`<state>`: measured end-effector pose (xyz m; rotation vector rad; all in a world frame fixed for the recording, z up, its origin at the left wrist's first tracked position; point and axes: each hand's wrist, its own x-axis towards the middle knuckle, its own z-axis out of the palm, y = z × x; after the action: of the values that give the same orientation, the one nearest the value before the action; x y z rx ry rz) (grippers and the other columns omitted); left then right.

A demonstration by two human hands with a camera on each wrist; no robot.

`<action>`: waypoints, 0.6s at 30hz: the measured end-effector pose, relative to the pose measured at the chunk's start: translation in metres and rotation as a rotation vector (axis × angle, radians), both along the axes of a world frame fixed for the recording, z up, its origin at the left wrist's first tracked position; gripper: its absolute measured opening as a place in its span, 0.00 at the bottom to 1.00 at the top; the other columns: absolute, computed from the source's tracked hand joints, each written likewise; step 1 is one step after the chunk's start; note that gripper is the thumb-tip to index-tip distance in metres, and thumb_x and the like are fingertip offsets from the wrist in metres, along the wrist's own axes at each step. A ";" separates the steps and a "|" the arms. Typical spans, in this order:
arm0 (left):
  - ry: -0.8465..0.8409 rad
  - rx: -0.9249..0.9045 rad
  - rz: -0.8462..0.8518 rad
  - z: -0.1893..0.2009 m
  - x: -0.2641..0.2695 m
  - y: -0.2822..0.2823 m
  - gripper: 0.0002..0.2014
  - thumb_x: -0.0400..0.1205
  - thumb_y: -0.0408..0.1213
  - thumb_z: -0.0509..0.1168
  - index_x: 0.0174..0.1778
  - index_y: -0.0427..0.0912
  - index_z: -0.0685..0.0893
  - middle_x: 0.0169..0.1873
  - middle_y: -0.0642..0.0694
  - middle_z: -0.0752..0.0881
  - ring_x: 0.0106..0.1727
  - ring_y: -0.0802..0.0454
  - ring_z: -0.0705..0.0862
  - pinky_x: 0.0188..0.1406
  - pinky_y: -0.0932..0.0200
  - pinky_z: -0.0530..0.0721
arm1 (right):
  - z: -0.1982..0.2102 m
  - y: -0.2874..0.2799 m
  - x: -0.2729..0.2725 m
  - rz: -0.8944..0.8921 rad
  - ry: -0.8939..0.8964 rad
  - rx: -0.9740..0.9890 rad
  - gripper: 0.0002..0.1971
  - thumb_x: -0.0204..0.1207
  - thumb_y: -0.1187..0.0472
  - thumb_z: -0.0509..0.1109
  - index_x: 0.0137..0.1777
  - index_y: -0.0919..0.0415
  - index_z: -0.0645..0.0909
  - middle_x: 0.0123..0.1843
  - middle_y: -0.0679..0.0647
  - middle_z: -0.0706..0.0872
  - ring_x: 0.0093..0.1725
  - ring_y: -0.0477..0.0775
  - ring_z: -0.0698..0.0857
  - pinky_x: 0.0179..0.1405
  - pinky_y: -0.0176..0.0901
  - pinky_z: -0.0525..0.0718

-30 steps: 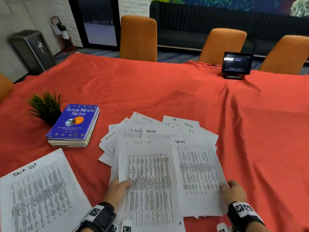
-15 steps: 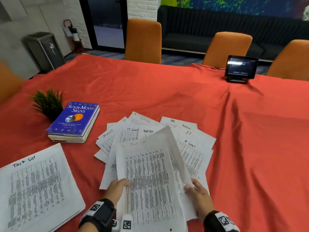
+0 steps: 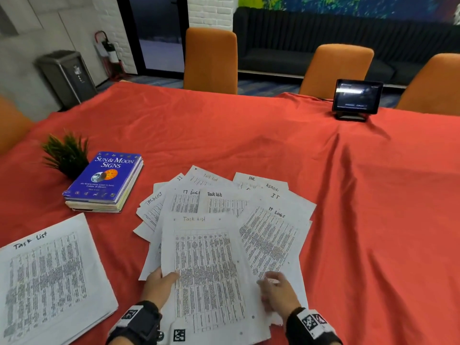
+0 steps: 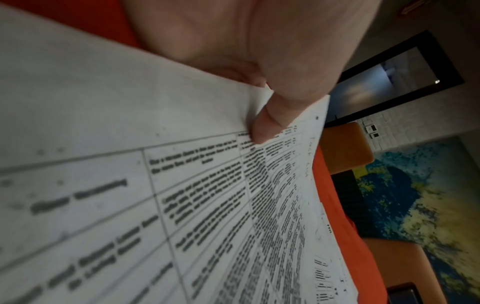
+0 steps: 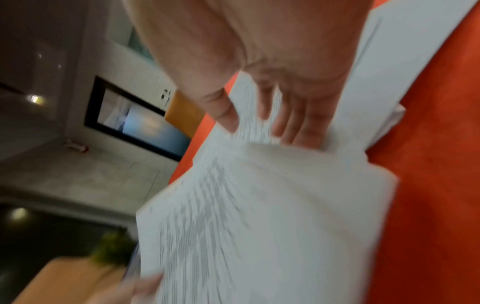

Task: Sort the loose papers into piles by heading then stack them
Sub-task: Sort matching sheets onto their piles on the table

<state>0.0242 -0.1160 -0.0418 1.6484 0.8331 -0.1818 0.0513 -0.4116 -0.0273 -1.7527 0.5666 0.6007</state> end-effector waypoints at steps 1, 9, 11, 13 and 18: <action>0.013 0.020 0.001 0.000 -0.001 0.000 0.10 0.80 0.28 0.65 0.56 0.37 0.83 0.52 0.42 0.88 0.52 0.43 0.85 0.53 0.53 0.79 | -0.008 -0.008 0.007 -0.092 -0.019 -0.089 0.20 0.76 0.59 0.71 0.66 0.61 0.73 0.47 0.59 0.86 0.40 0.57 0.86 0.43 0.48 0.85; 0.044 0.028 -0.058 -0.005 -0.002 0.009 0.18 0.77 0.24 0.68 0.61 0.40 0.77 0.53 0.44 0.86 0.55 0.43 0.84 0.57 0.52 0.78 | -0.036 -0.043 0.053 -0.332 -0.007 -0.183 0.21 0.72 0.61 0.74 0.64 0.65 0.78 0.48 0.61 0.86 0.35 0.58 0.81 0.30 0.44 0.79; 0.024 0.006 -0.086 -0.002 -0.003 0.009 0.14 0.78 0.24 0.66 0.55 0.45 0.80 0.49 0.49 0.87 0.54 0.46 0.85 0.58 0.53 0.79 | -0.032 -0.042 0.058 -0.356 -0.069 -0.200 0.06 0.71 0.64 0.73 0.46 0.63 0.82 0.45 0.64 0.89 0.35 0.59 0.84 0.38 0.51 0.85; 0.010 -0.020 -0.084 -0.002 -0.003 0.011 0.14 0.79 0.25 0.65 0.55 0.47 0.83 0.49 0.50 0.89 0.54 0.47 0.86 0.61 0.49 0.81 | -0.026 -0.040 0.060 -0.364 -0.113 -0.187 0.01 0.74 0.67 0.69 0.41 0.63 0.81 0.37 0.59 0.86 0.33 0.57 0.82 0.41 0.49 0.82; -0.017 -0.096 0.000 -0.007 0.002 0.022 0.15 0.75 0.28 0.65 0.54 0.48 0.86 0.53 0.47 0.91 0.58 0.42 0.86 0.67 0.40 0.78 | -0.016 -0.039 0.058 -0.295 -0.352 -0.259 0.07 0.77 0.72 0.63 0.41 0.61 0.78 0.35 0.57 0.84 0.38 0.61 0.82 0.42 0.49 0.80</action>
<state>0.0258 -0.0940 -0.0484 1.5587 0.7991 -0.2043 0.1094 -0.4501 -0.0432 -1.9130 0.6578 0.0078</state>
